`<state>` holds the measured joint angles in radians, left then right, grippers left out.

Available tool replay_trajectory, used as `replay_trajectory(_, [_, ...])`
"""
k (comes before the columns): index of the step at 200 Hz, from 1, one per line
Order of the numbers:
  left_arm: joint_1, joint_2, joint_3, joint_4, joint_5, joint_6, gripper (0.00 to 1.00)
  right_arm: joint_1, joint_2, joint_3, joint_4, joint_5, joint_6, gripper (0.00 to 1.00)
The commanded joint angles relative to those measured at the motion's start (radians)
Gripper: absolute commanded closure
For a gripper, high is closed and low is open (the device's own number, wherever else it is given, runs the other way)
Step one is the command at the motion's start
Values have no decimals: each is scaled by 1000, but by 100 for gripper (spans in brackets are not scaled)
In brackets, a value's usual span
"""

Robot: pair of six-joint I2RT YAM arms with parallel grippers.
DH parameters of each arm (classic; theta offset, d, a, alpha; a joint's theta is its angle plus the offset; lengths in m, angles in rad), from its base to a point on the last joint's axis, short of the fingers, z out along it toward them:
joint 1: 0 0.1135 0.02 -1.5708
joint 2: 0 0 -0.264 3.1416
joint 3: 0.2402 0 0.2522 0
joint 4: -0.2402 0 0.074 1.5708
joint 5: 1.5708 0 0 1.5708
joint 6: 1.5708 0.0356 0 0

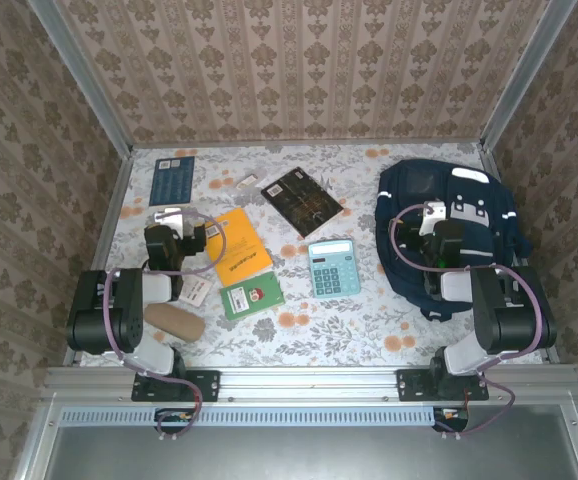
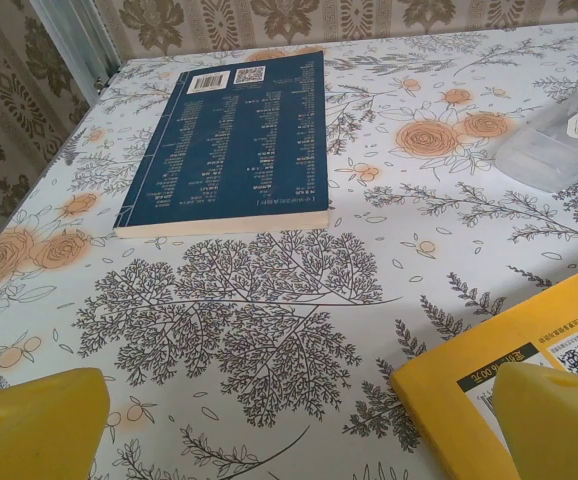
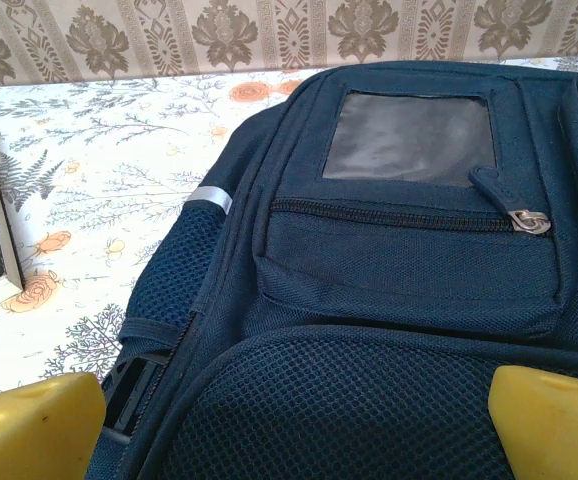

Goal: Pack books, pencil case, and school supplies into a backpack

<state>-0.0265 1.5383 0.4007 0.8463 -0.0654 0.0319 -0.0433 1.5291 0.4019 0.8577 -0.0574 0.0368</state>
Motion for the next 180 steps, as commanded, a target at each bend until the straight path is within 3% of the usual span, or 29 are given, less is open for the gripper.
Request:
replay_trajectory(1, [-1,-4,3,7,16,17,0,6,-1,-6,18,-9,12,0])
replay_trajectory(164, [14,-7,9,-9,50,11,0,23,0,5,0,30,5,1])
replay_trajectory(180, [18,-42,44,-89,49,9,0,23,-3,-4,12,29,7,0])
